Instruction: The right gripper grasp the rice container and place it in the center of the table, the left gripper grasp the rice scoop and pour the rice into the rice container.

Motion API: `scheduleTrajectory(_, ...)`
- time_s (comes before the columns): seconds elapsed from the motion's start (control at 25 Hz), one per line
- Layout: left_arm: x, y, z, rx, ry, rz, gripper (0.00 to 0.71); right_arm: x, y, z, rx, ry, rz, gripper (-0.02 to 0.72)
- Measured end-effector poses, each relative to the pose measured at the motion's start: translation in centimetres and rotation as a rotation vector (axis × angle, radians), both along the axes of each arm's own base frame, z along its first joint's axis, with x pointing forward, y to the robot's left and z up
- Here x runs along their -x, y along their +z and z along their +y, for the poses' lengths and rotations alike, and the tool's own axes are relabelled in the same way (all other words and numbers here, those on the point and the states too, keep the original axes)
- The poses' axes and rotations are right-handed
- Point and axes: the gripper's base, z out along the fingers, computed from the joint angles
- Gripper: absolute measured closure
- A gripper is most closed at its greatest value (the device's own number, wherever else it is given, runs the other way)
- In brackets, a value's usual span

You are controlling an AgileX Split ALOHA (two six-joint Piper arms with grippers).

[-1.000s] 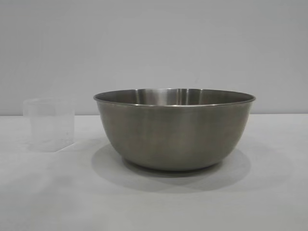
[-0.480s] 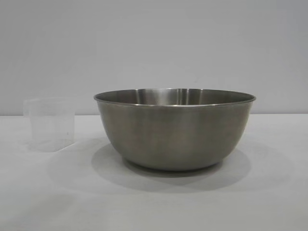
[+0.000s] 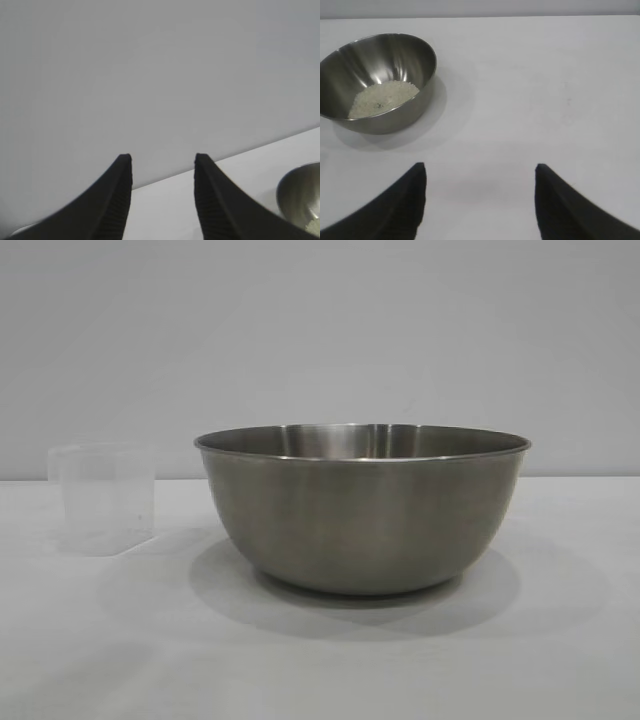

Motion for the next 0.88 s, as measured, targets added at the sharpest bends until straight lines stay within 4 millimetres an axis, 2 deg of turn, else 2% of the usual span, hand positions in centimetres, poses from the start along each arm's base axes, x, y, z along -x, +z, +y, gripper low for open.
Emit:
scheduleTrajectory(0.08, 0.3, -0.1, 0.8, 0.032, 0.095, 0.12, 0.446, 0.0, 0.0, 0.0, 0.0, 0.0, 0.0, 0.258)
scheduleTrajectory(0.2, 0.9, -0.7, 1.0, 0.09, 0.122, 0.247, 0.446, 0.0, 0.0, 0.0, 0.0, 0.0, 0.0, 0.258)
scheduleTrajectory(0.4, 3.4, -1.0, 0.7, 0.149, 0.118, 0.232, 0.446, 0.0, 0.0, 0.0, 0.0, 0.0, 0.0, 0.258)
scheduleTrajectory(0.56, 6.6, -1.6, -0.1, 0.119, 0.06, 0.216, 0.446, 0.0, 0.0, 0.0, 0.0, 0.0, 0.0, 0.258)
scheduleTrajectory(0.72, 7.2, -3.0, -1.0, 0.106, -0.027, 0.379, 0.446, 0.0, 0.0, 0.0, 0.0, 0.0, 0.0, 0.258)
scheduleTrajectory(0.88, 7.7, -3.1, -1.7, 0.158, -0.095, 0.438, 0.446, 0.0, 0.0, 0.0, 0.0, 0.0, 0.0, 0.258)
